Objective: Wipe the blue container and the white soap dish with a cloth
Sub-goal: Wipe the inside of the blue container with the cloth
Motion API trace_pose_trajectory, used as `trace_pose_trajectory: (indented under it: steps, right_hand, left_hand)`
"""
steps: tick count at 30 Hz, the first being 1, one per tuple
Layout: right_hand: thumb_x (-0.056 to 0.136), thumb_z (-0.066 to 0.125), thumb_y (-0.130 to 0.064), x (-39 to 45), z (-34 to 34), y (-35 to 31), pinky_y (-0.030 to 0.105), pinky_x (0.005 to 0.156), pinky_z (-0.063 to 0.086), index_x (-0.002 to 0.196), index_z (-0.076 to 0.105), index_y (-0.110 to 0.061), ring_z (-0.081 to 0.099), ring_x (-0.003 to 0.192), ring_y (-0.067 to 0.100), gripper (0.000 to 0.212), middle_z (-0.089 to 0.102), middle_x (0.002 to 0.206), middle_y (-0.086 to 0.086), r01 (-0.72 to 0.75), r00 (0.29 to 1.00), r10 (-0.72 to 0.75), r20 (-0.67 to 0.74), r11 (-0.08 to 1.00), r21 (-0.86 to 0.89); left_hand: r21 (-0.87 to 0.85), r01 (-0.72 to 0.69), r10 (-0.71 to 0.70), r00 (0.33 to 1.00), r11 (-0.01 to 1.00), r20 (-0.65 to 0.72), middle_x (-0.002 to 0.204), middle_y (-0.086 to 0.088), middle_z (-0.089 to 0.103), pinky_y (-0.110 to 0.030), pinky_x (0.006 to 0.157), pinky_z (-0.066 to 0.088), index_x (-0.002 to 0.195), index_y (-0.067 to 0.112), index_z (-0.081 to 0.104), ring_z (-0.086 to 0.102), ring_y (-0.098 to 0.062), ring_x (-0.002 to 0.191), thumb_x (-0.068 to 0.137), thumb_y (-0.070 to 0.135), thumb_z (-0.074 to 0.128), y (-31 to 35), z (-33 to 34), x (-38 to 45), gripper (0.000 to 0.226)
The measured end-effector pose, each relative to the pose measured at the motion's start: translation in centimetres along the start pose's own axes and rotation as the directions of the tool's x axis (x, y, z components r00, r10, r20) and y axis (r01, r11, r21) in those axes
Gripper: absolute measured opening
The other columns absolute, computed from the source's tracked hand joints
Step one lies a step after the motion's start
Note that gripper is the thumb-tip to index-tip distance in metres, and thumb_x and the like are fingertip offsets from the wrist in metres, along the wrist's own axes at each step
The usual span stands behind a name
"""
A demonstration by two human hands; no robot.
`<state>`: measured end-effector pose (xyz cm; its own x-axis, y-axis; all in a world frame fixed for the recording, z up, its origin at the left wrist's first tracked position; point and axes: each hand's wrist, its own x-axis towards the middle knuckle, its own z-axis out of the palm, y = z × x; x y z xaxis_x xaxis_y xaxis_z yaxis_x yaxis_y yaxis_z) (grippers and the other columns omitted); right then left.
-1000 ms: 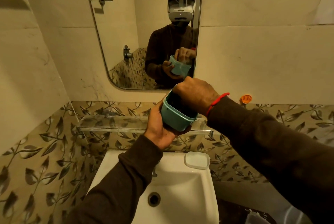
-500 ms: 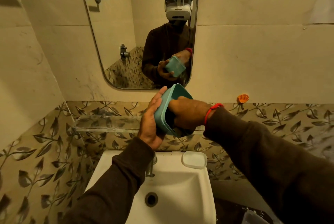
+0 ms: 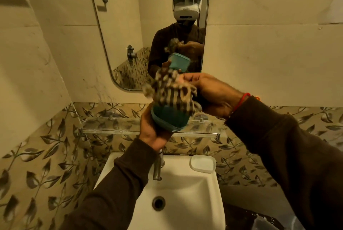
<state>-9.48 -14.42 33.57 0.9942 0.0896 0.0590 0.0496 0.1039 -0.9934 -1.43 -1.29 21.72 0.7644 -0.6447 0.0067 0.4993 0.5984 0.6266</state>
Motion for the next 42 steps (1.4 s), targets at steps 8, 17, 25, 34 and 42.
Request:
trace_pose_trajectory:
  steps: [8,17,25,34,42]
  right_hand:
    - [0.1,0.047,-0.015,-0.5,-0.5,-2.5,0.028,0.068,0.059,0.094,0.065,-0.008,0.065,0.076,0.016,0.02,0.068,0.085,0.006,0.213,0.939,-0.209,-0.273,0.977,-0.016]
    - [0.093,0.061,-0.027,0.7,2.2,-0.4,0.019,0.062,0.048,0.112,0.063,-0.017,0.062,0.088,0.016,0.022,0.065,0.103,0.002,-0.198,0.957,-0.142,-0.252,0.312,-0.929]
    - [0.097,0.052,-0.014,0.4,2.5,2.3,0.041,0.1,0.049,0.143,0.038,-0.018,0.054,0.12,0.028,0.048,0.055,0.134,0.013,-0.039,0.989,-0.147,-0.037,-0.01,-0.999]
    - [0.092,0.06,-0.011,-0.5,2.4,2.5,0.036,0.091,0.055,0.132,0.058,-0.03,0.063,0.11,0.017,0.044,0.067,0.124,-0.001,0.263,0.965,0.036,0.261,-0.058,-0.963]
    - [0.091,0.062,-0.002,-0.6,0.3,2.7,0.008,0.072,0.053,0.124,0.067,-0.023,0.061,0.089,-0.016,0.039,0.065,0.106,-0.019,0.214,0.973,-0.039,0.227,0.516,-0.83]
  left_hand:
    - [-0.143,0.067,-0.046,0.988,0.987,0.145,0.14,-0.025,0.048,-0.041,0.068,0.062,0.148,0.014,0.043,0.053,-0.046,0.114,0.104,0.047,0.025,0.3,-0.2,-0.8,0.058]
    - [-0.002,0.009,-0.009,0.999,1.0,0.051,0.128,-0.021,0.067,-0.047,0.075,0.059,0.141,0.016,0.056,0.067,-0.04,0.11,0.1,0.049,0.038,-1.9,0.8,-0.8,0.055]
    - [0.035,-0.026,0.026,1.0,0.999,0.011,0.11,-0.013,0.076,-0.044,0.067,0.06,0.13,0.022,0.064,0.074,-0.031,0.092,0.098,0.05,0.039,-1.6,0.0,-0.5,0.049]
    - [0.112,0.0,-0.003,1.0,0.994,0.027,0.099,-0.014,0.076,-0.044,0.064,0.06,0.109,0.02,0.075,0.074,-0.029,0.082,0.093,0.049,0.045,-2.3,-1.2,-0.7,0.045]
    - [0.043,0.067,-0.07,0.993,0.997,0.091,0.096,-0.016,0.075,-0.045,0.065,0.06,0.102,0.014,0.079,0.072,-0.034,0.082,0.099,0.047,0.036,-1.3,-1.0,-0.8,0.054]
